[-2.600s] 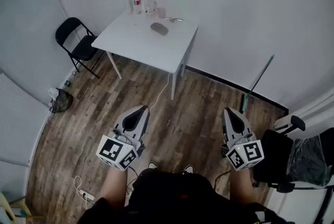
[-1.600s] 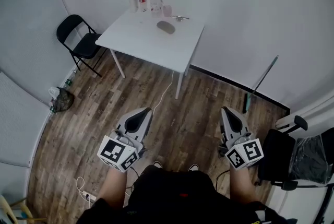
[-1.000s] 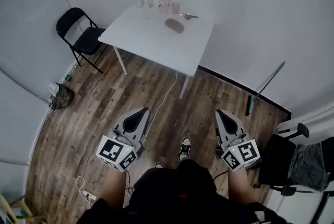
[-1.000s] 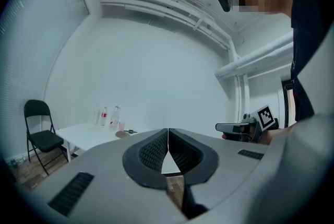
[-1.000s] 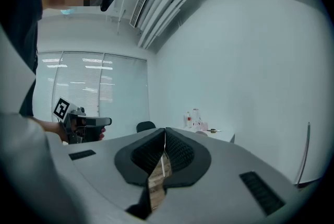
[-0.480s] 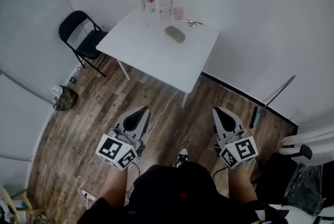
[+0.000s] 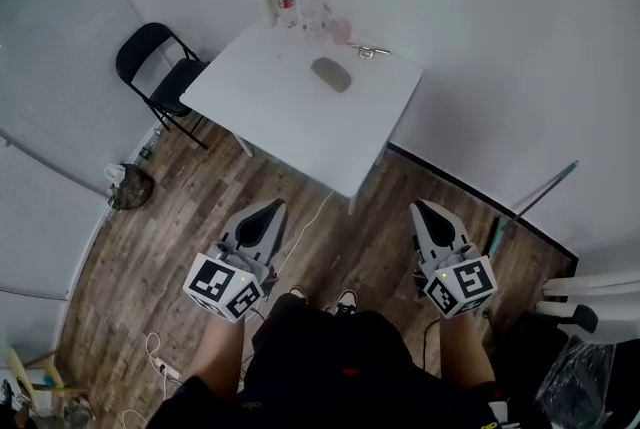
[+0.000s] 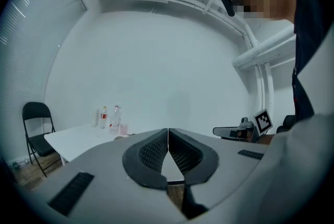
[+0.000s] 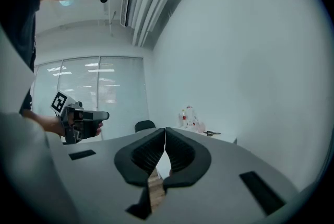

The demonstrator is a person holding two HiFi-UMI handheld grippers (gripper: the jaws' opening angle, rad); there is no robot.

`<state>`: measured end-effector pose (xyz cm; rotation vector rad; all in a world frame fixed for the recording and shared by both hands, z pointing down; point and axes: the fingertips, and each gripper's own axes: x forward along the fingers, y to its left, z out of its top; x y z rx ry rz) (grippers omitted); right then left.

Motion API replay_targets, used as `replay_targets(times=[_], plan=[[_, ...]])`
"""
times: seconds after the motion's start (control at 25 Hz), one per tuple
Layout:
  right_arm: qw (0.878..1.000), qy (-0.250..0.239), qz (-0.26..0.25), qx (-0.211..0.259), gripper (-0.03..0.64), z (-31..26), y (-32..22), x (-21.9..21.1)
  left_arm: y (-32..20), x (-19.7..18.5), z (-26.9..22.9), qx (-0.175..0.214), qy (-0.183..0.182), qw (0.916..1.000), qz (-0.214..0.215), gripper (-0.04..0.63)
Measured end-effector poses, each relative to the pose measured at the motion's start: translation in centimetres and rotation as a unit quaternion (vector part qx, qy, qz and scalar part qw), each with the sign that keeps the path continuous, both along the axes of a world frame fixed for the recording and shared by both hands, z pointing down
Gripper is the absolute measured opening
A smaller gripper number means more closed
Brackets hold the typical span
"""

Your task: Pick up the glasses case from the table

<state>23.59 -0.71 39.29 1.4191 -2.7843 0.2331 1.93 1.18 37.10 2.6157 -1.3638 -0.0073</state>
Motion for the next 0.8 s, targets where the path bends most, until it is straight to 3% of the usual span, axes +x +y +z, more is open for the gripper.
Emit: replay_targets(times=[0.24,0.48,0.8], plan=[[1.0,0.004,-0.008,-0.007,0.021,0.9,-3.1,-0.3,-3.1,0.2,0.9,-0.004,0.002,1.0,0.006,0.021],[1.0,0.02,0.007,-0.013,0.02,1.6,-7.9,-1.7,-8.6,-2.0,1.7,-0.003,0.016,0.9998,0.013,0.021],[0.999,0.035,0.006,-0.01,0.021,0.8,-16.5,-8.2,-17.5,-7.6,1.8,-0.006,0.018,0.9995,0.024,0.021]])
